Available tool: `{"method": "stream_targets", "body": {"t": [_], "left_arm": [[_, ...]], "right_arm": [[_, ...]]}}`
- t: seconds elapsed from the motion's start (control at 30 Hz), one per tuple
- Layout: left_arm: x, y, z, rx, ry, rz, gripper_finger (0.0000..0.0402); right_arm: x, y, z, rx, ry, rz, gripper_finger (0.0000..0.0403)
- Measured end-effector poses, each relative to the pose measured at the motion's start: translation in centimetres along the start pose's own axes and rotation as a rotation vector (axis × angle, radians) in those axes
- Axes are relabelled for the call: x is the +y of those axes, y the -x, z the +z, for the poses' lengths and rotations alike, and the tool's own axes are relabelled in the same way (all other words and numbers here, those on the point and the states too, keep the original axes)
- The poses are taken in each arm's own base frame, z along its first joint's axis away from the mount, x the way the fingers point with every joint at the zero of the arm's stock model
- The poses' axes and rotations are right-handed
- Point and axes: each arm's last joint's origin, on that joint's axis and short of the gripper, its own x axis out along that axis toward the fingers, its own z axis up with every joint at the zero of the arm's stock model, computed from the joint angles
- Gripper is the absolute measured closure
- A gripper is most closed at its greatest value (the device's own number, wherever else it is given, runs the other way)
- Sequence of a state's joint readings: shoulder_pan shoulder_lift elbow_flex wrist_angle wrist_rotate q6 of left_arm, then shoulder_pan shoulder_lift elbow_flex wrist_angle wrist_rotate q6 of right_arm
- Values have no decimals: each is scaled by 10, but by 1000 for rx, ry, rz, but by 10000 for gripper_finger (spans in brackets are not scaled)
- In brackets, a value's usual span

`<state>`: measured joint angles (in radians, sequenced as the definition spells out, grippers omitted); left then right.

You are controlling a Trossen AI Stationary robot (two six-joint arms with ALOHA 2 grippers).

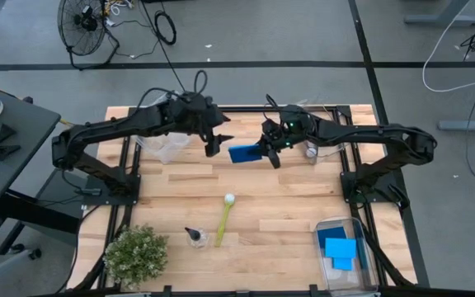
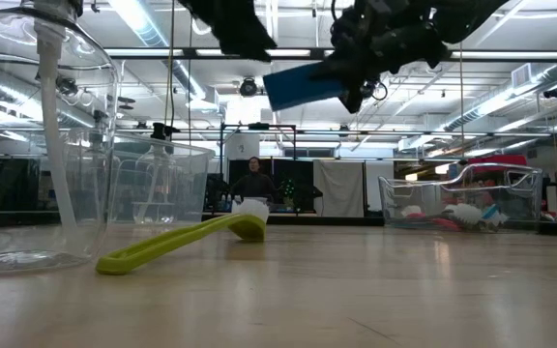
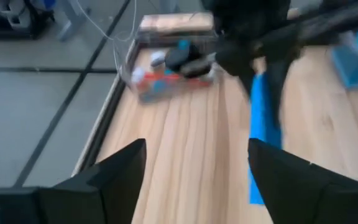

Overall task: Pick & Place Kitchen Sink Supplies
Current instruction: Put the blue sponge into the bottom transparent bin

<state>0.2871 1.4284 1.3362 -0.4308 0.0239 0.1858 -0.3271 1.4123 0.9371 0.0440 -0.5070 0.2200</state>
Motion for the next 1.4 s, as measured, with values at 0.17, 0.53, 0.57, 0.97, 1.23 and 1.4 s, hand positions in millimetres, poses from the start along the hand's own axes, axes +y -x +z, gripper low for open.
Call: {"method": "stream_targets", "body": {"t": [0.17, 0.53, 0.57, 0.97, 1.23, 1.4], "left_arm": [[1, 25, 30, -100, -8, 9, 107], [3, 65, 74, -235, -26, 18, 114], [3, 67, 77, -248, -27, 18, 115], [-10, 67, 79, -240, -44, -27, 115], [-9, 67, 79, -239, -42, -10, 115], [-8, 67, 79, -233, -37, 28, 115]], "right_arm": [[5, 11, -5, 75, 19, -4, 396], [31, 42, -13, 216, -28, 181, 394], [35, 45, -14, 225, -32, 195, 394], [88, 85, -42, 487, -109, 362, 394], [116, 93, -70, 769, -172, 425, 394], [131, 95, -78, 862, -178, 494, 394]]}}
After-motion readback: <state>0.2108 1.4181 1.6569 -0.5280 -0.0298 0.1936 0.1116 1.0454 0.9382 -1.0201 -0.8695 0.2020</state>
